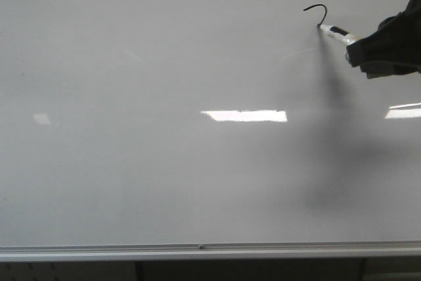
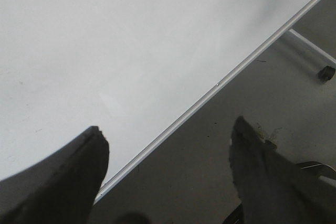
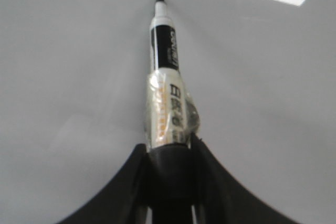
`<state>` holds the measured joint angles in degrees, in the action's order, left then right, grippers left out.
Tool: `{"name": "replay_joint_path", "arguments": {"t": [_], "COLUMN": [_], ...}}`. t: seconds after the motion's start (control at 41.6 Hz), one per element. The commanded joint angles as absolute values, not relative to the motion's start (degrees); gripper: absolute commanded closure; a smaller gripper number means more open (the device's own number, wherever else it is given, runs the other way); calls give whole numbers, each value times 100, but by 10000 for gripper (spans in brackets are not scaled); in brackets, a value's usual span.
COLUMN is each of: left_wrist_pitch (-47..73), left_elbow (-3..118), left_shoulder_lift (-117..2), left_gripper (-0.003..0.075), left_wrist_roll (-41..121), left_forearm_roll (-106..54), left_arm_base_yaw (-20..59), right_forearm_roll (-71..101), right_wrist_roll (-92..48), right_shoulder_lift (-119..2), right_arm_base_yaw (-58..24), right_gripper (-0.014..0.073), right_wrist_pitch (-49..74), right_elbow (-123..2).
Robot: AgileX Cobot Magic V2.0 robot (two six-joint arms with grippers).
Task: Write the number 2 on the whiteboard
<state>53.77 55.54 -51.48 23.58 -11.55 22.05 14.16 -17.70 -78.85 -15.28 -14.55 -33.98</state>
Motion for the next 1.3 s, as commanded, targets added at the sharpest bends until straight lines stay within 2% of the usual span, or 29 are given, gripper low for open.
{"name": "replay_joint_path", "arguments": {"t": [0.0, 0.168, 0.385, 0.625, 0.697, 0.865, 1.034, 1.154, 1.274], "left_wrist_pitch": [4967, 4967, 4967, 4793, 4793, 4793, 5079, 5307, 5426], "left_elbow": [5711, 5711, 5711, 5711, 5722, 5722, 5926, 6170, 6479], "left_shoulder_lift": [-5093, -5093, -5093, -5093, -5093, -5151, -5455, -5810, -6253], "left_gripper": [241, 241, 241, 241, 241, 241, 241, 241, 241], "left_wrist_roll": [2317, 2317, 2317, 2317, 2394, 2979, 3289, 3576, 3712], "left_forearm_roll": [-1286, -1286, -1286, -1275, -1275, -1348, -1383, -1435, -1435], "left_arm_base_yaw": [2197, 2197, 2197, 2197, 2207, 2325, 2910, 3563, 4350], "right_forearm_roll": [1367, 1367, 1378, 1373, 1373, 1346, 1358, 1545, 1988], "right_wrist_roll": [-1827, -1827, -1827, -1827, -1827, -1921, -2917, -3635, -4075], "right_shoulder_lift": [-7886, -7936, -7936, -7416, -7021, -6072, -5572, -5332, -5223], "right_arm_base_yaw": [-1688, -1597, -1024, -1133, -1151, -1381, -1921, -2358, -2746], "right_gripper": [662, 662, 662, 662, 662, 662, 662, 662, 662], "right_wrist_pitch": [-1828, -1848, -1511, -1131, -582, 2237, 4646, 5609, 6066], "right_elbow": [-3586, -3586, -3586, -3586, -3598, -4069, -4696, -4938, -5048]}}
